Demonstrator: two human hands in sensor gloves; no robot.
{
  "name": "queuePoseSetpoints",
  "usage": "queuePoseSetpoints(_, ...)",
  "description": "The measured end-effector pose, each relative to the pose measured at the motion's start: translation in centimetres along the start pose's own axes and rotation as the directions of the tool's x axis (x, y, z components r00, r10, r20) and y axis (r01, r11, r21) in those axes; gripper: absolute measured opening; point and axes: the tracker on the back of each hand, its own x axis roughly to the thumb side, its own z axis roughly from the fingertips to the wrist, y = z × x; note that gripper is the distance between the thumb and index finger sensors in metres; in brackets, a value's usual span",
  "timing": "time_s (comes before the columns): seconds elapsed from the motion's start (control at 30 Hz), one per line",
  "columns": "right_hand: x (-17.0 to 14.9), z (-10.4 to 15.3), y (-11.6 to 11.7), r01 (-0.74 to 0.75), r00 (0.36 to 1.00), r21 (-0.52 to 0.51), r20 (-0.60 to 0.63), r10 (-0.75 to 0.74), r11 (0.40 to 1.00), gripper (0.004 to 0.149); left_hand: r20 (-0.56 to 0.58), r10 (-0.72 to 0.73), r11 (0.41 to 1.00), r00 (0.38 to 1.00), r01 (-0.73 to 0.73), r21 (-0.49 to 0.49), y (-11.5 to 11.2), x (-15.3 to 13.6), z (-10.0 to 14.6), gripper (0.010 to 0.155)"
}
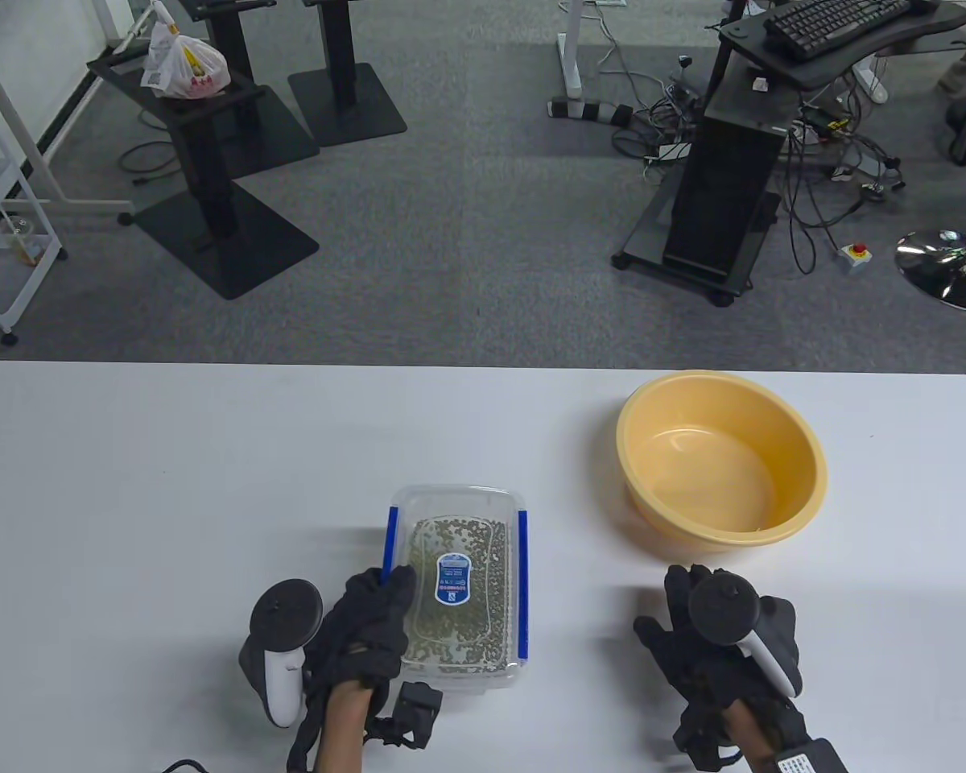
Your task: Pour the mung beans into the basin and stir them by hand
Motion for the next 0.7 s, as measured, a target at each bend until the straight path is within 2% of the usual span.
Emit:
queuePoseSetpoints(0.07, 0.2, -0.2, 0.3, -0.001, 1.0, 0.022, -0.007, 0.001, 1.0, 0.088, -0.03, 0.03, 0.998, 0.999, -0.031, -0.059, -0.6, -0.7, -0.2, 0.072)
queuePoseSetpoints(0.17, 0.6, -0.3, 0.8, 0.078, 0.997, 0.078, 0.004, -0.078, 0.994, 0.088, -0.032, 0.059, 0.996, 0.998, -0.061, -0.064, -1.1, -1.4, 0.3, 0.072)
queuePoseSetpoints(0.2, 0.8, -0.3, 1.0, 0.133, 0.991, 0.119, 0.008, -0.134, 0.984, 0.088, -0.027, 0.059, 0.996, 0.998, -0.06, -0.062, -1.2, -1.3, 0.5, 0.072)
queuePoseSetpoints(0.27, 1.4, -0.1, 1.6, 0.273, 0.957, 0.259, 0.021, -0.288, 0.927, 0.087, -0.001, 0.04, 0.998, 0.999, -0.04, -0.056, -1.5, -0.9, 0.8, 0.072)
queuePoseSetpoints(0.3, 1.7, 0.1, 2.1, 0.381, 0.912, 0.362, 0.004, -0.411, 0.85, 0.087, 0.017, 0.027, 0.998, 0.999, -0.026, -0.051, -1.7, -0.6, 0.8, 0.072)
queuePoseSetpoints(0.33, 1.9, 0.2, 2.4, 0.45, 0.871, 0.425, -0.018, -0.49, 0.785, 0.087, 0.024, 0.023, 0.999, 0.999, -0.022, -0.048, -1.8, -0.5, 0.9, 0.072)
queuePoseSetpoints(0.37, 2.3, 0.3, 3.1, 0.559, 0.785, 0.516, -0.077, -0.615, 0.649, 0.089, 0.041, 0.017, 0.999, 0.999, -0.016, -0.04, -2.3, -0.3, 1.0, 0.072)
queuePoseSetpoints(0.4, 2.5, 0.4, 3.6, 0.615, 0.727, 0.561, -0.132, -0.673, 0.554, 0.091, 0.046, 0.019, 0.999, 0.999, -0.017, -0.037, -2.5, -0.3, 1.1, 0.072)
queuePoseSetpoints(0.43, 3.0, 0.7, 4.4, 0.685, 0.617, 0.626, -0.228, -0.753, 0.373, 0.093, 0.051, 0.027, 0.999, 0.998, -0.025, -0.041, -3.0, -0.3, 1.2, 0.072)
queuePoseSetpoints(0.5, 3.6, 1.0, 5.1, 0.731, 0.532, 0.626, -0.276, -0.8, 0.271, 0.095, 0.056, 0.037, 0.998, 0.998, -0.034, -0.047, -3.9, -0.4, 1.5, 0.072)
queuePoseSetpoints(0.53, 4.0, 1.1, 5.5, 0.745, 0.501, 0.622, -0.283, -0.818, 0.242, 0.097, 0.06, 0.042, 0.998, 0.997, -0.039, -0.059, -4.5, -0.3, 1.6, 0.072)
queuePoseSetpoints(0.57, 4.3, 1.2, 5.6, 0.746, 0.494, 0.622, -0.275, -0.824, 0.24, 0.099, 0.067, 0.045, 0.997, 0.997, -0.04, -0.07, -4.9, -0.2, 1.7, 0.073)
queuePoseSetpoints(0.63, 5.1, 1.4, 5.8, 0.727, 0.503, 0.634, -0.231, -0.833, 0.264, 0.103, 0.087, 0.033, 0.992, 0.996, -0.022, -0.123, -6.1, 0.0, 1.8, 0.075)
queuePoseSetpoints(0.7, 4.6, 1.5, 5.9, 0.739, 0.544, 0.574, -0.198, -0.815, 0.353, 0.103, 0.155, -0.051, 0.99, 0.987, 0.07, -0.12, -6.7, 0.2, 2.0, 0.076)
